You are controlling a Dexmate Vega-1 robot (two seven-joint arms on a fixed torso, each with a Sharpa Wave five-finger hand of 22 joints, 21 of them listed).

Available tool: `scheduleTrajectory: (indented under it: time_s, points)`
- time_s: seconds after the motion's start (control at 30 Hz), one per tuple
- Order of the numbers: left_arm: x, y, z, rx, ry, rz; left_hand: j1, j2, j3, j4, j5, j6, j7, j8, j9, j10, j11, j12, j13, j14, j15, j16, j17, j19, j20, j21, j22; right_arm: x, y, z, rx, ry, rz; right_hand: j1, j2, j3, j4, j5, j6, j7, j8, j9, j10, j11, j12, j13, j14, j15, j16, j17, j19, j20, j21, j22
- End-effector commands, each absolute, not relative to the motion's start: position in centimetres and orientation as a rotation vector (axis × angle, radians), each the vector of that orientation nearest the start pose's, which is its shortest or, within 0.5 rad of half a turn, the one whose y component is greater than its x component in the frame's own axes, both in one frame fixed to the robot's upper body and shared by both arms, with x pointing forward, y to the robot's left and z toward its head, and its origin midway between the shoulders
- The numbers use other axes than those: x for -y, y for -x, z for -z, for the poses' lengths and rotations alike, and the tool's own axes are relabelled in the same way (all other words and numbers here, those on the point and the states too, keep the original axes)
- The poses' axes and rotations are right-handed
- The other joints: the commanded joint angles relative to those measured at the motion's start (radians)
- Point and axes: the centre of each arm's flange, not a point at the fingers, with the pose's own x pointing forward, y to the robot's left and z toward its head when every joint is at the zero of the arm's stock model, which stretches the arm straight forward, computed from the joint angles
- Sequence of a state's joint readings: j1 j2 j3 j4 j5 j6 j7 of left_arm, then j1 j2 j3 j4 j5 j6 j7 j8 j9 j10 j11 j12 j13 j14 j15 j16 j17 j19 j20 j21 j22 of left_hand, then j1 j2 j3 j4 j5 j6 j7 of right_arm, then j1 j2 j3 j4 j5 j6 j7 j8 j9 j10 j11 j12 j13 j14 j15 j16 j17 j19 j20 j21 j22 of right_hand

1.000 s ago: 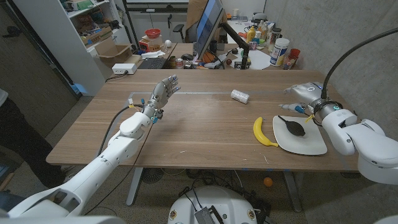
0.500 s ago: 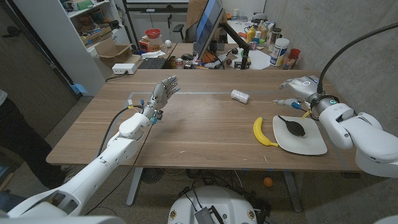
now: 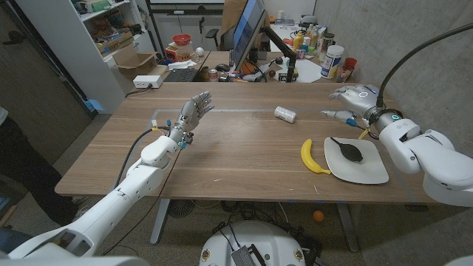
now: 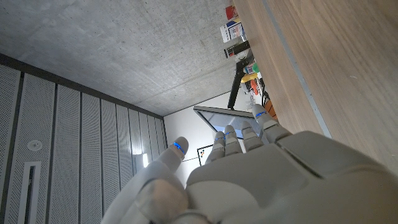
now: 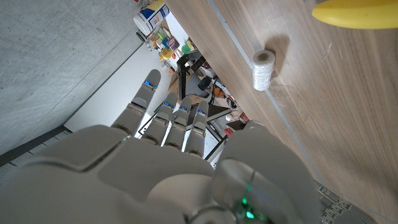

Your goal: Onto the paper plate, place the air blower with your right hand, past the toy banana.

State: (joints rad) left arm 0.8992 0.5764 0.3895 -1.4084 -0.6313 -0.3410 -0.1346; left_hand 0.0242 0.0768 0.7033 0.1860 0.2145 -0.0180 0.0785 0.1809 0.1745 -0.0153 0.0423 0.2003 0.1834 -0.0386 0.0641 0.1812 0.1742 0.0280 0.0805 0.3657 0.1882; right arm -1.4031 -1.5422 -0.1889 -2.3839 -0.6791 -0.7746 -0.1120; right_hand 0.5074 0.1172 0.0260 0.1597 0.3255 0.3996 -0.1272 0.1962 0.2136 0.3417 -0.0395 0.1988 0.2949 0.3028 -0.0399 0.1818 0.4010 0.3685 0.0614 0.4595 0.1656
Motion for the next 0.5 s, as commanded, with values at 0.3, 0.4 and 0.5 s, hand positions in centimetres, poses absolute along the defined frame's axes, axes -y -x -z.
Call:
scheduleTrajectory:
  time_s: [0.3, 0.4, 0.5]
  points:
    - [-26.6, -62.3, 3.0, 0.646, -0.067, 0.383, -0.002, 0.102, 0.006, -0.003, -0.001, -0.005, 0.004, 0.002, 0.002, -0.003, 0.001, 0.001, 0.003, 0.001, 0.006, 0.004, 0.005, 0.004, 0.007, -0.002, 0.005, 31.1, -42.6, -5.0, 0.774, 1.913, 0.388, -0.083, -0.005, -0.022, 0.004, -0.014, -0.062, -0.012, 0.002, -0.008, -0.044, 0.026, -0.001, -0.024, -0.055, -0.05, 0.012, -0.055, -0.003, -0.075, -0.061, 0.003]
    - [-26.6, -62.4, 3.1, 0.643, -0.068, 0.385, -0.002, 0.102, 0.006, -0.003, -0.001, -0.006, 0.005, 0.002, 0.002, -0.002, 0.002, 0.001, 0.003, 0.001, 0.006, 0.004, 0.005, 0.004, 0.007, -0.002, 0.005, 30.7, -42.5, -5.1, 0.817, 1.894, 0.371, -0.149, -0.017, -0.053, 0.009, -0.017, 0.004, -0.015, 0.023, -0.012, -0.01, 0.019, 0.011, -0.036, -0.024, -0.059, 0.026, -0.073, 0.03, -0.056, -0.071, 0.003]
    - [-26.7, -62.4, 3.1, 0.641, -0.067, 0.387, -0.002, 0.102, 0.006, -0.003, -0.001, -0.005, 0.004, 0.002, 0.002, -0.002, 0.005, 0.001, 0.003, 0.001, 0.006, 0.004, 0.005, 0.004, 0.007, -0.002, 0.005, 30.2, -42.5, -5.3, 0.847, 1.896, 0.36, -0.175, -0.026, -0.068, 0.005, -0.015, 0.06, -0.014, 0.037, -0.015, 0.015, 0.016, 0.018, -0.043, -0.007, -0.068, 0.03, -0.087, 0.056, -0.041, -0.076, 0.003]
